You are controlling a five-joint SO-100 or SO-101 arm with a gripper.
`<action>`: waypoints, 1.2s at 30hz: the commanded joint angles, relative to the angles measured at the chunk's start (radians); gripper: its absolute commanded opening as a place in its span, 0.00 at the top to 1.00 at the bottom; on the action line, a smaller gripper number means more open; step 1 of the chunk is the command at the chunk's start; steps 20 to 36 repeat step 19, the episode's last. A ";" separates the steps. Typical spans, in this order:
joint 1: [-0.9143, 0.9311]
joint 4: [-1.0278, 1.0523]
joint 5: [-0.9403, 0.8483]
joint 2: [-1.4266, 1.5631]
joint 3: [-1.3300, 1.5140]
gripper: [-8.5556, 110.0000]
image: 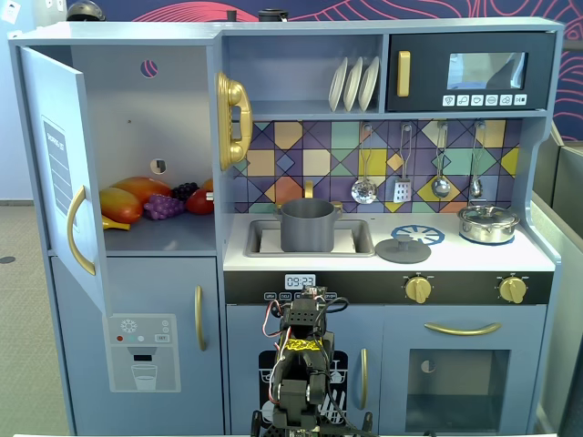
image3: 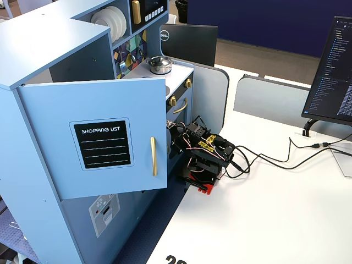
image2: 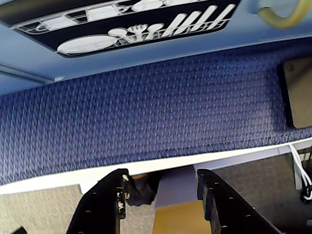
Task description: Pick up the green pineapple from the left cabinet and place it in the gray recipient
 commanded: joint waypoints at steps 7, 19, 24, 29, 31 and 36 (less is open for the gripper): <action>-0.026 0.173 0.031 -0.003 0.014 0.86; -0.032 0.173 0.034 -0.003 0.014 0.86; -0.032 0.173 0.034 -0.003 0.014 0.86; -0.032 0.173 0.034 -0.003 0.014 0.86; -0.032 0.173 0.034 -0.003 0.014 0.86; -0.032 0.173 0.034 -0.003 0.014 0.86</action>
